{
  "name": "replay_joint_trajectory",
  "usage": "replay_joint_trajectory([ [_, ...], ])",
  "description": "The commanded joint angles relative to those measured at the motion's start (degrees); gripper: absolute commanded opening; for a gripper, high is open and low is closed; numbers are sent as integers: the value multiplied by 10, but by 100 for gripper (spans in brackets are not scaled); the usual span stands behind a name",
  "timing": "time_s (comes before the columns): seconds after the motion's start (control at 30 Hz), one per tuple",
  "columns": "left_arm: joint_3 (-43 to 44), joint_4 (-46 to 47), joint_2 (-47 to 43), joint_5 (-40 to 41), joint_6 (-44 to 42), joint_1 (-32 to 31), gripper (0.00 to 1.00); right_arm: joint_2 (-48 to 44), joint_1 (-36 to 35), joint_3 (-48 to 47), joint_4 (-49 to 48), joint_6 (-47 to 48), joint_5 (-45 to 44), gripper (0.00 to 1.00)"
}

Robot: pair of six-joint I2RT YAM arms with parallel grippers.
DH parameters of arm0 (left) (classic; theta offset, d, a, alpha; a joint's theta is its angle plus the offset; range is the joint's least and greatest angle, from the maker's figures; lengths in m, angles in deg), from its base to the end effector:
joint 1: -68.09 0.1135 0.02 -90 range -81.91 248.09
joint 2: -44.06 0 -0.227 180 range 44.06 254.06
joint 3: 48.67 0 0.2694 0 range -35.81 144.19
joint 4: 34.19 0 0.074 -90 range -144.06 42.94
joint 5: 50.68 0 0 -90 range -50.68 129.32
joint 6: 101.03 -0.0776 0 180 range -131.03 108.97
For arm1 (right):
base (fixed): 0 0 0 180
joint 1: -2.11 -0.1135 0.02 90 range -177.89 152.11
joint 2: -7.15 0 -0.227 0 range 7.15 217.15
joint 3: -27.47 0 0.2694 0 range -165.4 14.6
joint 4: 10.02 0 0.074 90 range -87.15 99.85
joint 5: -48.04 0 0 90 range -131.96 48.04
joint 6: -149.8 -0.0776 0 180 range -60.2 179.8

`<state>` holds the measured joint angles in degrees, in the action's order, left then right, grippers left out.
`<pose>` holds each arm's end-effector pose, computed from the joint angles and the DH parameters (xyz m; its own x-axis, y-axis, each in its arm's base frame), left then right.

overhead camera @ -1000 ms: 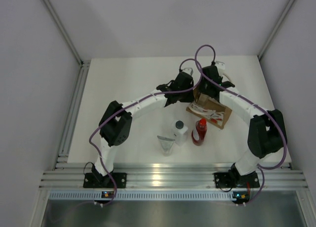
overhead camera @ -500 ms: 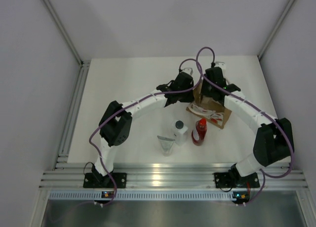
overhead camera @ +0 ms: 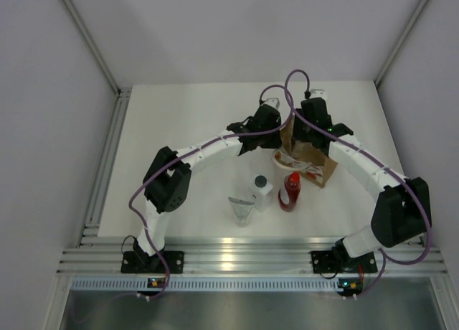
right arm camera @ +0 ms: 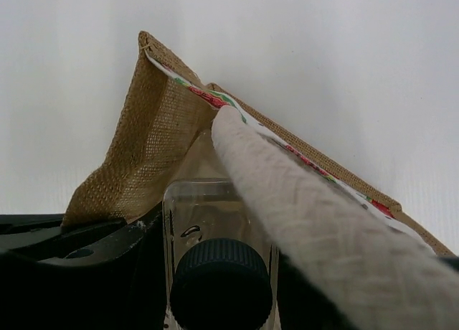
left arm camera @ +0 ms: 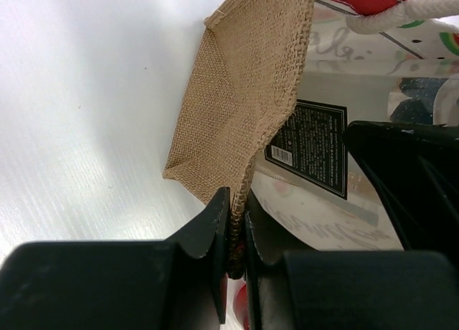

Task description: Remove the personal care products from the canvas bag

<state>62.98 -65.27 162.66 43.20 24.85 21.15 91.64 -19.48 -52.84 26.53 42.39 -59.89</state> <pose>0.3557 -0.3730 0.1869 -0.7467 -0.0574 -0.6627 0.3146 0.8473 -0.4279 0.3611 0.1172 0.2234 -0.6188 0.0613 -0.7832 0.0545 0.9979 0.0351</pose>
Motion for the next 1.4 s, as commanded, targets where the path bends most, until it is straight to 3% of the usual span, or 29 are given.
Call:
replay_joint_trajectory([
  [0.0, -6, 7, -41, 6, 1, 2, 0, -10, 8, -14, -79, 17, 9, 0],
  [0.27, 0, 8, -42, 2, 2, 2, 0, 21, 8, 45, -128, 33, 29, 0],
  [0.5, 1, 8, -41, 0, 0, 2, 0, 67, 16, 57, -142, 33, 32, 29],
  [0.6, 0, 8, -42, 0, -2, 2, 0, 83, 20, 57, -145, 33, 34, 37],
  [0.8, 1, 8, -41, 1, -5, 2, 0, 97, 22, 66, -164, 34, 39, 47],
  [1.13, 4, 8, -37, -1, -8, 2, 0, 103, 29, 90, -204, 39, 49, 54],
  [1.23, 4, 8, -37, -1, -9, 2, 0, 98, 30, 99, -218, 40, 53, 49],
  [1.3, 5, 8, -37, -2, -10, 2, 0, 93, 30, 104, -227, 44, 53, 26],
  [1.37, 5, 8, -37, -1, -9, 2, 0, 82, 30, 107, -232, 47, 50, 14],
])
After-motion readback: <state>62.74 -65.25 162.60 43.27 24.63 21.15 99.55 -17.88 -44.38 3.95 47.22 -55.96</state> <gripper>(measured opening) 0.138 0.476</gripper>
